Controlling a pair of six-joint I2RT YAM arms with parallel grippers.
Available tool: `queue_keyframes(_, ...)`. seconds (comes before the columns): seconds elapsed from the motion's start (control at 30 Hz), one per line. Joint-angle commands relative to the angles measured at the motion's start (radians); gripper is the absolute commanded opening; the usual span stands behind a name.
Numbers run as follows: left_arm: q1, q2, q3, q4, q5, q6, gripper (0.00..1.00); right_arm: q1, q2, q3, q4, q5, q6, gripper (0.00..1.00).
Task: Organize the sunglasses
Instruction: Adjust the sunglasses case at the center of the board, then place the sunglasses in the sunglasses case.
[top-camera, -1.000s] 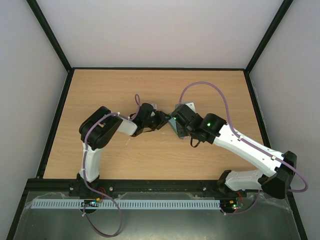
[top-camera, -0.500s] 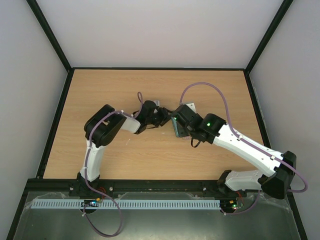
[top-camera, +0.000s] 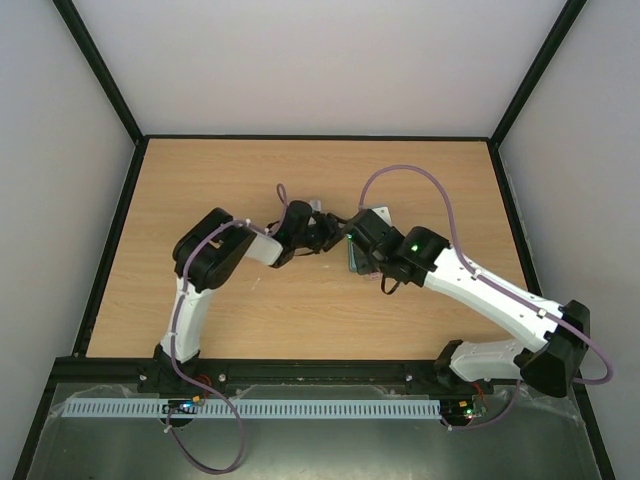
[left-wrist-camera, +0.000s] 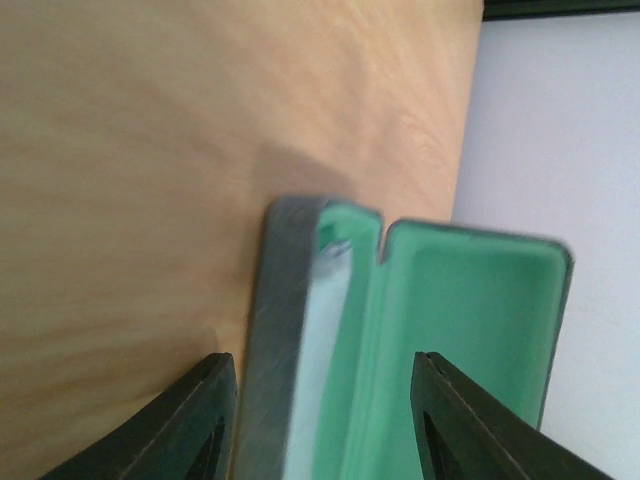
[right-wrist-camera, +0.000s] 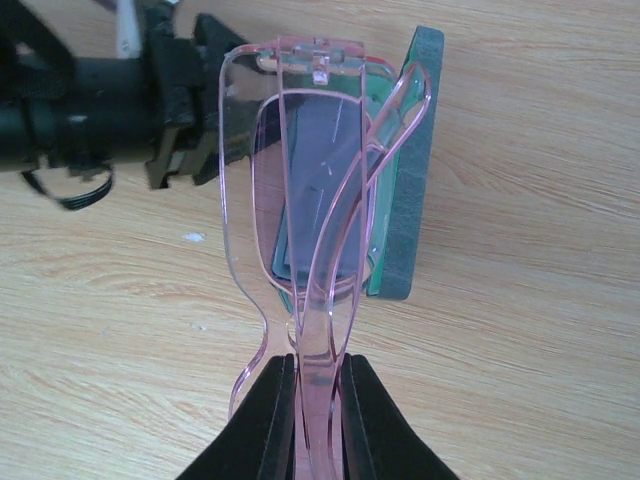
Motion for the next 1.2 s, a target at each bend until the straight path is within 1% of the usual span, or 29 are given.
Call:
queue_keyframes(0.0,0.023,-0.129,-0.138,0.044,0.01,0.001,0.53,-0.014,0.047,0.012,0.035,0.003,0.004,0.07)
queue_keyframes(0.1,0.038,-0.248,-0.238,0.002,0.004,0.024,0.58,-0.022,0.101,0.04,0.046,-0.002,0.004,0.07)
queue_keyframes(0.23,0.042,-0.409,-0.339,-0.106,0.002,0.078,0.65,-0.05,0.177,0.078,0.071,-0.017,-0.004,0.07)
queue_keyframes(0.47,0.042,-0.756,-0.513,-0.328,-0.016,0.175,0.7,-0.106,0.33,0.139,0.109,-0.042,-0.021,0.07)
queue_keyframes(0.73,0.041,-1.099,-0.577,-0.643,-0.041,0.276,0.73,-0.2,0.497,0.166,0.147,-0.091,-0.054,0.07)
queue_keyframes(0.8,0.042,-1.151,-0.578,-0.714,-0.051,0.296,0.74,-0.214,0.535,0.175,0.158,-0.101,-0.064,0.06)
queue_keyframes(0.87,0.043,-1.191,-0.586,-0.743,-0.049,0.298,0.74,-0.225,0.567,0.183,0.165,-0.104,-0.072,0.06)
queue_keyframes(1.17,0.043,-1.259,-0.62,-0.783,-0.055,0.297,0.74,-0.258,0.669,0.204,0.194,-0.116,-0.101,0.06)
